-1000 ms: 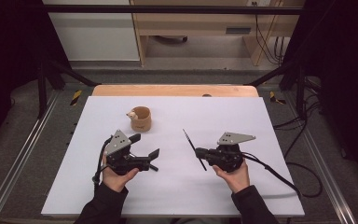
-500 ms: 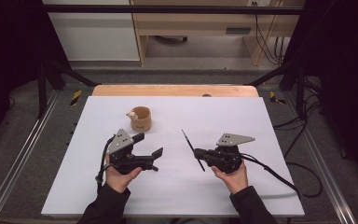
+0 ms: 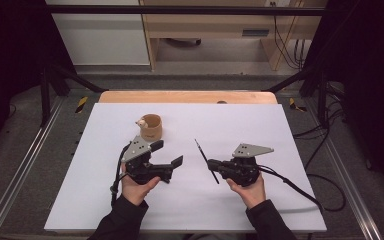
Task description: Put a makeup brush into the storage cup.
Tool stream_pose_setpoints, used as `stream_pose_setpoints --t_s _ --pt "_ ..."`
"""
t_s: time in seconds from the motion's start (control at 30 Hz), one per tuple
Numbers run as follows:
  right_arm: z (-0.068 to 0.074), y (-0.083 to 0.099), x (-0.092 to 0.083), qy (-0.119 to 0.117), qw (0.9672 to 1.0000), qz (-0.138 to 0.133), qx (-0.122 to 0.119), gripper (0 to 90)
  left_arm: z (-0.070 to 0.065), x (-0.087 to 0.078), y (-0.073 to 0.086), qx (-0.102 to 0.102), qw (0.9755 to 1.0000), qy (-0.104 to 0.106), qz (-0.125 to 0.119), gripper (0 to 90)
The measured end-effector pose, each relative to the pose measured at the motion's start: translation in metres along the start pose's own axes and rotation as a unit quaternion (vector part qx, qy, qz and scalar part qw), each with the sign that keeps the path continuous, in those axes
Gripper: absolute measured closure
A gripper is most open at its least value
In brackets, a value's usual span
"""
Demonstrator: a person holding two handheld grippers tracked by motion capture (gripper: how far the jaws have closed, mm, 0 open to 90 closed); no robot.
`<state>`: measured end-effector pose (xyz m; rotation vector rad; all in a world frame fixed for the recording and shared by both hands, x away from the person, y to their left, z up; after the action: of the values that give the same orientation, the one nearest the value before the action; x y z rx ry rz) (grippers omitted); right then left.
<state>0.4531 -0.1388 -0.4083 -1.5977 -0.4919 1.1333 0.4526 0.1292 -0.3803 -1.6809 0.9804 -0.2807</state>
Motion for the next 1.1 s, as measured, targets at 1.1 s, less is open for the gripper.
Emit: stream_pose_setpoints --t_s 1.1 --pt "0.002 0.001 0.002 -0.006 1.0 -0.005 0.001 85.6 -0.018 0.036 0.006 -0.034 0.9984 0.044 0.009 20.9"
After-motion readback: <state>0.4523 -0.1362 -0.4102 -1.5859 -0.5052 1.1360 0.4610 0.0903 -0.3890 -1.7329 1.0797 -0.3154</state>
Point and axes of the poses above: each handheld gripper's, and its own axes: x roughly forward along the jaws, y roughly out of its underside, z roughly to its left, the point moved 2 cm from there along x, roughly forward along the jaws, and after that the axes turned 13 degrees about -x, right-handed, at the moved point
